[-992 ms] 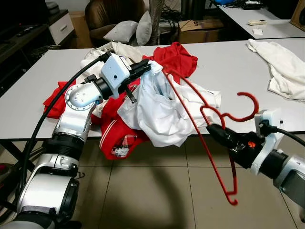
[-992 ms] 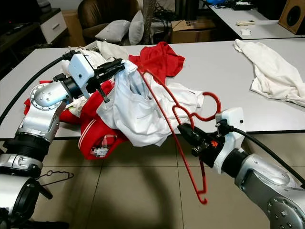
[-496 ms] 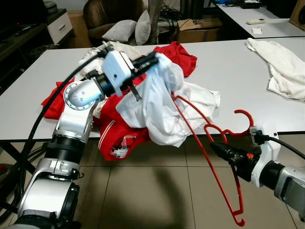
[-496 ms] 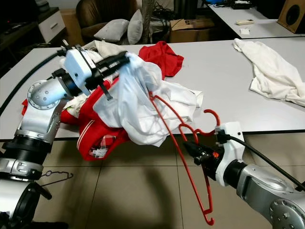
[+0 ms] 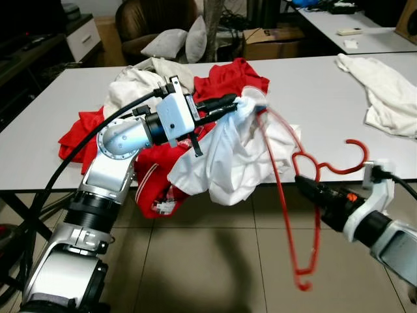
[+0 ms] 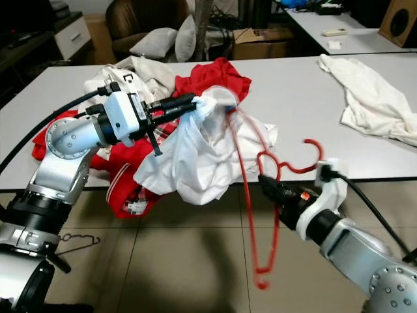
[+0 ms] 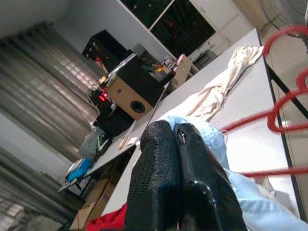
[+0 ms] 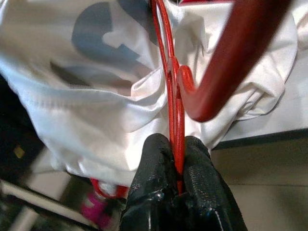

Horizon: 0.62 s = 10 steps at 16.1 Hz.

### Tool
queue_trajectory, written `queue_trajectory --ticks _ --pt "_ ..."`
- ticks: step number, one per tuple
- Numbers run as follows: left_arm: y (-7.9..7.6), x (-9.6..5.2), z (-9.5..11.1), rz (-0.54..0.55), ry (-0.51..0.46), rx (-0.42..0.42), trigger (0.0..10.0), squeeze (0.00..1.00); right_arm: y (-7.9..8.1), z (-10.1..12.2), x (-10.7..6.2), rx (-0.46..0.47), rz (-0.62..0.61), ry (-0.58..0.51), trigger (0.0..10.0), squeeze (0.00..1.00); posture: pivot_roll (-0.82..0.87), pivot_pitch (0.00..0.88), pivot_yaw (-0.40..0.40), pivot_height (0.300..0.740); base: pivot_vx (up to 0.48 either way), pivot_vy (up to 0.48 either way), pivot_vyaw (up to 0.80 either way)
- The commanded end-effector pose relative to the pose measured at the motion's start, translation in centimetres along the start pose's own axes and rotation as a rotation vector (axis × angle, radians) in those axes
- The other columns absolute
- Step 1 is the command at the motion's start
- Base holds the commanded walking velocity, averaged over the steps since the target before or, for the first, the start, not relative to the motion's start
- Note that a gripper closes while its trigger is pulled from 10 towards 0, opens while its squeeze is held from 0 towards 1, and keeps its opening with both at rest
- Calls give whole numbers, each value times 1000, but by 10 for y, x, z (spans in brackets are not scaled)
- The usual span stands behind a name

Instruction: Hang hanger

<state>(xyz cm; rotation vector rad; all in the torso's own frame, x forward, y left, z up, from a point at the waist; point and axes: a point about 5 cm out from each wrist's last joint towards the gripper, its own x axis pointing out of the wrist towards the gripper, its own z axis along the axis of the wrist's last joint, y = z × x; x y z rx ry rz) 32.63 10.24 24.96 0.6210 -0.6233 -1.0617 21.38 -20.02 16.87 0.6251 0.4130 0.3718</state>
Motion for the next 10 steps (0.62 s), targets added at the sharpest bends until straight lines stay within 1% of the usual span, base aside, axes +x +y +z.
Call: queue_trajectory --ticks 1,3,4,5,6,7,8,9,10 --pt "0 1 5 -9 -14 28 0 0 0 -1 0 38 9 8 10000 0 -176 0 72 740 0 0 0" --pt "1 1 5 -15 -9 46 0 0 -8 -4 6 173 -30 -29 10000 0 -176 0 70 740 0 0 0" --pt "0 -1 4 -23 1 50 0 0 -14 -1 9 246 -60 -72 10000 0 -176 0 69 740 0 0 0" --pt "-2 -3 2 -32 18 49 0 0 -16 6 12 299 -67 -115 10000 0 -176 0 70 740 0 0 0" --pt "-4 -4 -1 -46 35 54 0 0 -15 11 14 330 -57 -145 10000 0 -176 0 70 740 0 0 0" --pt "-15 -10 -14 -82 108 47 0 0 -10 24 24 450 -24 -219 10000 0 -179 0 73 740 0 0 0" --pt "-21 -12 -21 -88 140 30 0 0 -7 29 31 491 -21 -239 10000 0 -179 0 73 740 0 0 0" --pt "-25 -12 -24 -105 159 31 0 0 -5 31 34 511 -10 -249 10000 0 -179 0 73 740 0 0 0" --pt "-32 -13 -28 -126 177 21 0 0 -2 34 40 561 6 -263 10000 0 -174 0 73 740 0 0 0"
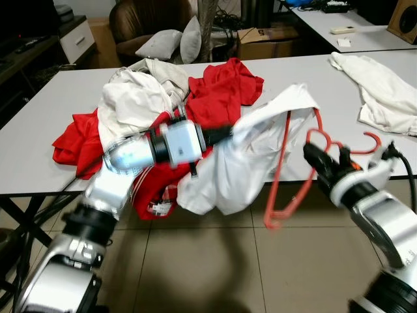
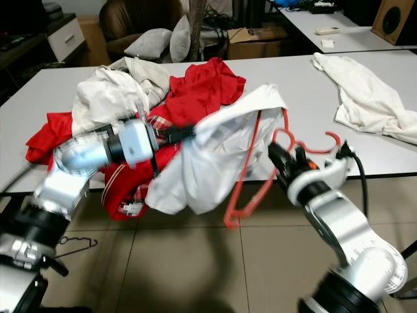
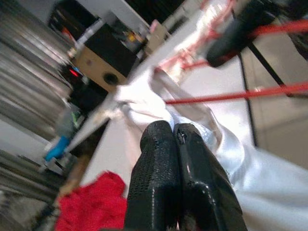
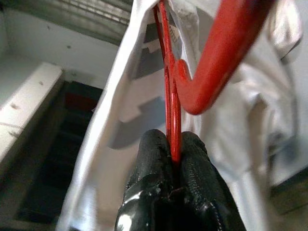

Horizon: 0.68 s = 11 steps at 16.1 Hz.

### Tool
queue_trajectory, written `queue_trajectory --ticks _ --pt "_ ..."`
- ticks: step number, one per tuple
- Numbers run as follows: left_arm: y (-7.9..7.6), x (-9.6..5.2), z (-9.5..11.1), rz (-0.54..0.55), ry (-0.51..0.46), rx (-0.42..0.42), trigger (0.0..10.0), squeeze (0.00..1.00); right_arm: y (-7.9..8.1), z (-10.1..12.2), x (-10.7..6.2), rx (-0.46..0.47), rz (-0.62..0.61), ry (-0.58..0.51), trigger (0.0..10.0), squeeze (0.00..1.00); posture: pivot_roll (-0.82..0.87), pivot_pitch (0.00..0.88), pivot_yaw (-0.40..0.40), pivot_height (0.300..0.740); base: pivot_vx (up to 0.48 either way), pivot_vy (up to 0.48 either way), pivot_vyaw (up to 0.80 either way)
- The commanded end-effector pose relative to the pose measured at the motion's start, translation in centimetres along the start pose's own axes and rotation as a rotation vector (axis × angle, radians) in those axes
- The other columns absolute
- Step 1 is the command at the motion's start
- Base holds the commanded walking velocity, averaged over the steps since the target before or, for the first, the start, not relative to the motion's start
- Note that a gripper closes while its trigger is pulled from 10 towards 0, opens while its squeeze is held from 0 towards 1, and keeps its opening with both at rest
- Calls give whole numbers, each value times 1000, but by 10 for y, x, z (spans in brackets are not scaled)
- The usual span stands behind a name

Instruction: Hang hanger

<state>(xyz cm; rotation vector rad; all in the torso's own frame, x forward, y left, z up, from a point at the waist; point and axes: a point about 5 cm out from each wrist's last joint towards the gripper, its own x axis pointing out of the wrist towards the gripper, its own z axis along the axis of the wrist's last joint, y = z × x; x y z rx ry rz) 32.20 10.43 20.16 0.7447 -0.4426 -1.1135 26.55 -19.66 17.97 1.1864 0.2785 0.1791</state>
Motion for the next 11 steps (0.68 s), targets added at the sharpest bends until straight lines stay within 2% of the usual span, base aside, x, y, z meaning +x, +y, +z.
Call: queue_trajectory --ticks 1,2,3,6,9,11 --pt "-1 -1 -1 -15 20 17 0 0 5 3 3 33 18 -23 10000 0 -172 0 73 740 0 0 0" --pt "-11 6 -3 -24 25 -5 0 0 21 -4 21 73 51 1 10000 0 -167 0 74 740 0 0 0" --pt "-14 8 -3 -28 19 -15 0 0 27 -5 27 48 45 16 10000 0 -167 0 75 740 0 0 0" --pt "-22 9 -7 -66 29 -51 0 0 31 3 44 6 -6 -26 10000 0 -161 0 74 740 0 0 0" --pt "-25 6 -10 -64 24 -130 0 0 33 11 59 -131 -32 -47 10000 0 -152 0 65 740 0 0 0" --pt "-28 3 -7 -117 8 -187 0 0 34 16 65 -152 -41 -93 10000 0 -148 0 58 740 0 0 0"
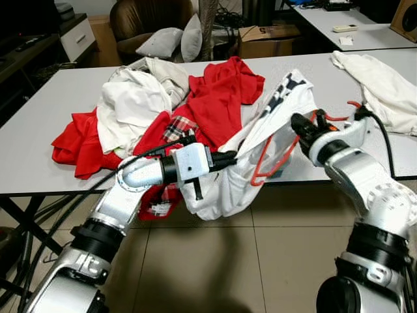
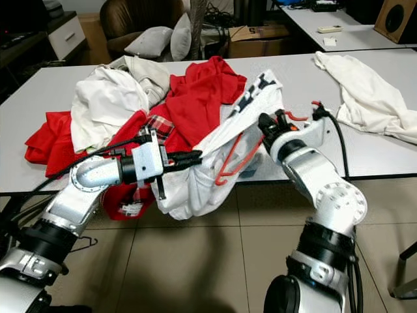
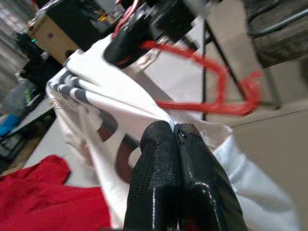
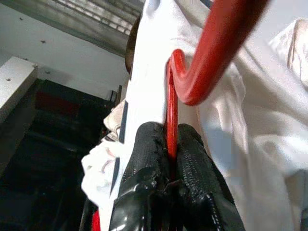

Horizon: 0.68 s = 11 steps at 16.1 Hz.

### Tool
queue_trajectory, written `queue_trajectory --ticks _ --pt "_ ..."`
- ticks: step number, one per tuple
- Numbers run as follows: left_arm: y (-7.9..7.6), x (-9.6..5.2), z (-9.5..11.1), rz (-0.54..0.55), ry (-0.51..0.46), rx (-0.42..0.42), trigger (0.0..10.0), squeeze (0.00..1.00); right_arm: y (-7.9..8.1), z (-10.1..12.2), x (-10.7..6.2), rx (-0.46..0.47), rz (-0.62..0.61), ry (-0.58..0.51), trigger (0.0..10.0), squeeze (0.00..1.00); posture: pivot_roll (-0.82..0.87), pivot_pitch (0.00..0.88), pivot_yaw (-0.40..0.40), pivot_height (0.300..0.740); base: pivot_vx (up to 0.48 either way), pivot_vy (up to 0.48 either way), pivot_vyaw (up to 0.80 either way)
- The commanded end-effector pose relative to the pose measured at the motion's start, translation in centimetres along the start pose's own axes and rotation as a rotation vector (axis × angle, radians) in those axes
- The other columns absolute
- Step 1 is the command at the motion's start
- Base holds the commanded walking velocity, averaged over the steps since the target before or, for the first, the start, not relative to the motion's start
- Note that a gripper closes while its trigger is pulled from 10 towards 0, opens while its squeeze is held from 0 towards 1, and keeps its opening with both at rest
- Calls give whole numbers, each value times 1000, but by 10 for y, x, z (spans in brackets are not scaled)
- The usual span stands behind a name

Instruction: Hang hanger

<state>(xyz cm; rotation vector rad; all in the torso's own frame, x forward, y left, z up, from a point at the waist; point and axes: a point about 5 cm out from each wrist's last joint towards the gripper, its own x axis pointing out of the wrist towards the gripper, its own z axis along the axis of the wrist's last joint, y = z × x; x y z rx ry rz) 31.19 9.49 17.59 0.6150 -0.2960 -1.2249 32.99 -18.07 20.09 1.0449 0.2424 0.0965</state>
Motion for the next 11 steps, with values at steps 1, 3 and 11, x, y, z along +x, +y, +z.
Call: queue_trajectory --ticks 1,3,11 --pt "-1 -3 2 -30 -4 -20 0 0 7 5 3 -9 21 -36 10000 0 -148 0 58 740 0 0 0" --pt "-3 0 11 -60 -73 -117 0 0 7 6 7 -13 22 -56 10000 0 -147 0 57 740 0 0 0" --pt "-11 26 45 -175 -251 -368 0 0 10 -10 11 -28 37 -40 10000 0 -146 0 68 740 0 0 0"
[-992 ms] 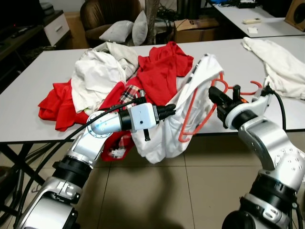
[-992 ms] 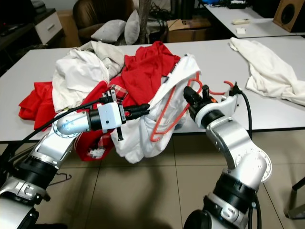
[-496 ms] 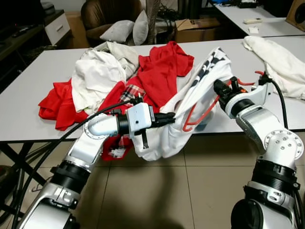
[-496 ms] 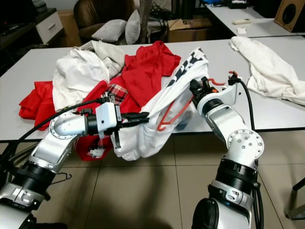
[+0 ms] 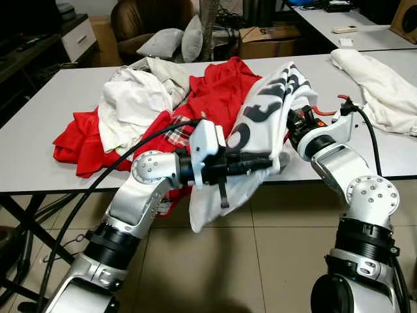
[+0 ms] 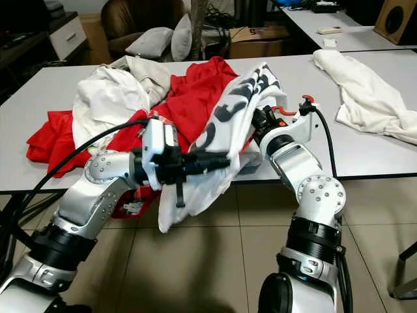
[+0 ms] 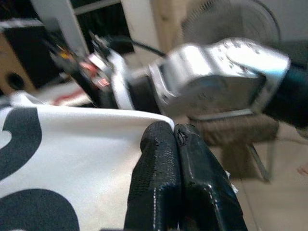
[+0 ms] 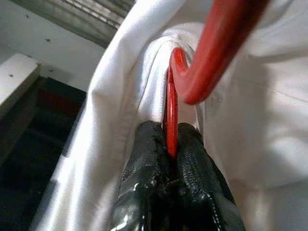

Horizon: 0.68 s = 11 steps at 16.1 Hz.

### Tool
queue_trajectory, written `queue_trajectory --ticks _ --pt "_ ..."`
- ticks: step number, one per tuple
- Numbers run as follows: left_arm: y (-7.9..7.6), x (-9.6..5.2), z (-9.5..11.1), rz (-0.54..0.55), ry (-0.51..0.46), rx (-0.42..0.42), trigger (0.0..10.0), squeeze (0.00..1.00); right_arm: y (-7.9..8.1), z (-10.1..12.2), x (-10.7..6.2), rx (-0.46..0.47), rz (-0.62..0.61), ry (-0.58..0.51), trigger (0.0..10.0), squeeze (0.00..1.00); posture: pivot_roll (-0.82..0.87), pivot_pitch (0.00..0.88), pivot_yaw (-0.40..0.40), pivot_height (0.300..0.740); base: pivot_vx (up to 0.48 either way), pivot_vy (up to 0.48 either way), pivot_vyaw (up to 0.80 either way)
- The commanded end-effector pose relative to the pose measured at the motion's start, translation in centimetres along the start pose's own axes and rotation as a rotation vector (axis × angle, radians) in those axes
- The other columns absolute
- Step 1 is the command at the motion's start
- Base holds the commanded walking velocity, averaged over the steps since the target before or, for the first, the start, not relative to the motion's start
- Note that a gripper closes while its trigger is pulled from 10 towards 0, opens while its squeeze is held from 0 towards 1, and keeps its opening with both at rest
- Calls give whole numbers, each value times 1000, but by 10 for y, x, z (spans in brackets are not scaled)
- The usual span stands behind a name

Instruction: Hang hanger

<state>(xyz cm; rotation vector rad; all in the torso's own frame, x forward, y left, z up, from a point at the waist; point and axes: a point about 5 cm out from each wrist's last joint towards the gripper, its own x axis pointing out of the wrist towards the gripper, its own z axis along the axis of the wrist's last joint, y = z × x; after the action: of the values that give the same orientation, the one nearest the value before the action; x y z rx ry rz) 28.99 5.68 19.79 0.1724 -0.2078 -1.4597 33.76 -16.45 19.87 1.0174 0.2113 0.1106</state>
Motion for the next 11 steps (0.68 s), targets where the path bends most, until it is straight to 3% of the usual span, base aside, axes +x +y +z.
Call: queue_trajectory --ticks 1,3,7,11 --pt "1 -1 -2 -7 50 35 0 0 6 5 -1 18 24 -26 10000 0 -148 0 70 740 0 0 0" --pt "22 -16 -11 157 148 109 0 0 8 10 -5 7 48 -23 10000 0 -148 0 72 740 0 0 0" --pt "35 -39 -12 221 228 121 0 0 6 11 -6 24 52 -12 10000 0 -144 0 69 740 0 0 0" --pt "39 -48 -16 239 251 120 0 0 8 8 -4 46 68 6 10000 0 -141 0 65 740 0 0 0"
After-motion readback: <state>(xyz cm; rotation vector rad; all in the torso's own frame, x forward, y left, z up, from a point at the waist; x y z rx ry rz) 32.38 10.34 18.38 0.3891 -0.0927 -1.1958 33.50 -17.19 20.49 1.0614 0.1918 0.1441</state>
